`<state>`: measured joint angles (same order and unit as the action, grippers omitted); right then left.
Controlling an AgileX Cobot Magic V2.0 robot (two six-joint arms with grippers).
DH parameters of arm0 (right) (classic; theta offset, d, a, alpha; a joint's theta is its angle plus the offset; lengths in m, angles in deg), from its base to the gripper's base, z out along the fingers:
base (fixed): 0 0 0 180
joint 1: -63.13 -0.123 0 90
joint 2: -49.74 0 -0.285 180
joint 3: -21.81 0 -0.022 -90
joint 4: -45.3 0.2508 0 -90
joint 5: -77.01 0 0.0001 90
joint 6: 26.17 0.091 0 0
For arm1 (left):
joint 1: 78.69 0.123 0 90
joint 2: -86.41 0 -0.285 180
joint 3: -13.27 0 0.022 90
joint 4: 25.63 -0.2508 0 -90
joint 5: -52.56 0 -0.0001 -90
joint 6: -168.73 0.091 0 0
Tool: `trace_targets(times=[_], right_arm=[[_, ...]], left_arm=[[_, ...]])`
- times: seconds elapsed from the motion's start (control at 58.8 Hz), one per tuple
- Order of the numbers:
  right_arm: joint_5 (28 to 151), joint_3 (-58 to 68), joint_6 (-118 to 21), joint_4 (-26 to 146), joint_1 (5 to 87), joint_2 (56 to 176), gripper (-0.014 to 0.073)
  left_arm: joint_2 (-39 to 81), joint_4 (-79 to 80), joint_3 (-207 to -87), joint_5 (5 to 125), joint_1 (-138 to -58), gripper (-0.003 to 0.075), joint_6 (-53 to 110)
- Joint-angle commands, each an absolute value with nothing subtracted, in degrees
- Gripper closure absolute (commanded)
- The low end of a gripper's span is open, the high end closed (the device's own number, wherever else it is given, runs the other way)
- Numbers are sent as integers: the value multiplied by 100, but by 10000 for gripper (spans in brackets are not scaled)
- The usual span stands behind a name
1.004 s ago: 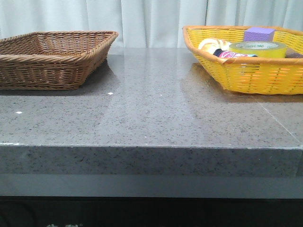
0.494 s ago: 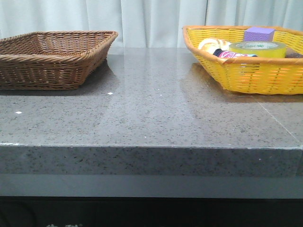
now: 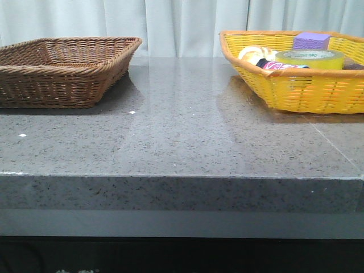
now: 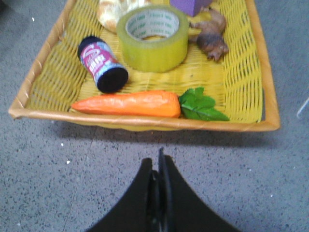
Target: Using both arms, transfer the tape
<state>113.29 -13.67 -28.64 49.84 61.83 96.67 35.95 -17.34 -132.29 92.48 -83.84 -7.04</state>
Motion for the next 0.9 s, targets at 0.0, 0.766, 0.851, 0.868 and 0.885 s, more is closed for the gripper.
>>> trace_targets(times=[0.0, 0.766, 0.851, 0.868, 0.885], right_arm=[[11007, -1211, -2925, 4992, 6209, 9813, 648], [11463, 475, -2858, 4992, 6343, 11210, 172], [11755, 1050, -2845, 5013, 6524, 11712, 172], [11809, 1193, -2831, 5013, 6550, 11796, 172], [11866, 1288, -2822, 5013, 6576, 11880, 172]], left_arm=[[3514, -1660, -13419, 8904, -8377, 734, -730], [3514, -751, -13747, 8049, -9984, 278, 164], [3514, -751, -13747, 8016, -10469, 278, 164], [3514, -751, -13747, 7987, -10587, 278, 164], [3514, -733, -13747, 7970, -10666, 278, 164]])
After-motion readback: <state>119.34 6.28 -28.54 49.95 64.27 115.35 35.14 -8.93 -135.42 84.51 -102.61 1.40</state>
